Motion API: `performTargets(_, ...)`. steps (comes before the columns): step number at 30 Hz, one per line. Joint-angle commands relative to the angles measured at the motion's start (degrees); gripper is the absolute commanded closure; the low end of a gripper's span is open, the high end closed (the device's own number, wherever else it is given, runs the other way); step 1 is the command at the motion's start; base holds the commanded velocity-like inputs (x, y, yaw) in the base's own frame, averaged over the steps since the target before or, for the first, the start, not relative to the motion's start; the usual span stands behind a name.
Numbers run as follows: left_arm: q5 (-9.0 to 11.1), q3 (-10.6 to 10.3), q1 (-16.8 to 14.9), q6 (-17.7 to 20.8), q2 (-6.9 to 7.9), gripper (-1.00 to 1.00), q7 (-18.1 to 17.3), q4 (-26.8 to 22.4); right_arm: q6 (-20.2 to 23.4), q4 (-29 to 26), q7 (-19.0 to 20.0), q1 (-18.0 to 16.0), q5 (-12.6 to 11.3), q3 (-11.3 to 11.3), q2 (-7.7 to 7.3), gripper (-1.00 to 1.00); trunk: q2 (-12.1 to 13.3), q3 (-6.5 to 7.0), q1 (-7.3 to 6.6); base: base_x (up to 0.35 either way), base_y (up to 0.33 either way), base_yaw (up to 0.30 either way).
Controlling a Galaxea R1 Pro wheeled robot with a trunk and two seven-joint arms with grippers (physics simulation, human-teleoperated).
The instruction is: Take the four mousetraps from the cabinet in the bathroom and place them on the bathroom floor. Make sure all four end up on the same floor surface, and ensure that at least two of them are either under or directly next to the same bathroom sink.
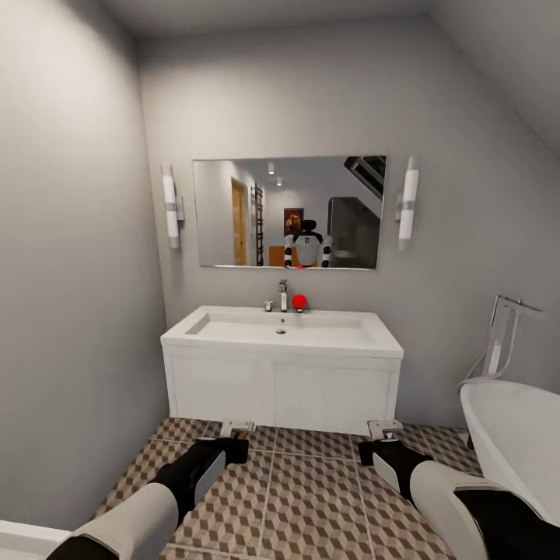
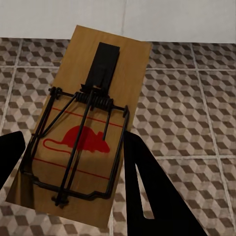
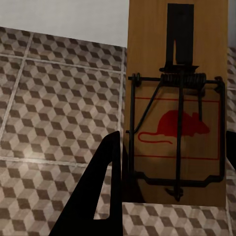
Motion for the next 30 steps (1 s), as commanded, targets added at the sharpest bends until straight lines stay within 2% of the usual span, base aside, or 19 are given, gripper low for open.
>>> performTargets(1, 0.61, -0.47, -0.04, 0.28, 0.06, 1.00, 0.37, -0.10, 0.18, 0.09, -0.19, -0.08, 0.43, 0.02, 0.02, 1.00, -0.46, -0.26, 0.23, 0.000, 0.000, 0.000)
performTargets(21, 0.59, -0.30, -0.04, 0.33, 0.01, 1.00, 0.37, -0.04, -0.60, 0.08, -0.04, -0.08, 0.52, 0.02, -0.18, 1.00, -8.48, -3.85, 4.62, 0.000, 0.000, 0.000)
performTargets(30, 0.56, -0.29, -0.04, 0.33, -0.39, 1.00, 1.08, -0.09, -0.43, 0.08, -0.03, -0.08, 0.45, 0.02, -0.16, 1.00, -8.88, -4.03, 4.84, 0.000, 0.000, 0.000)
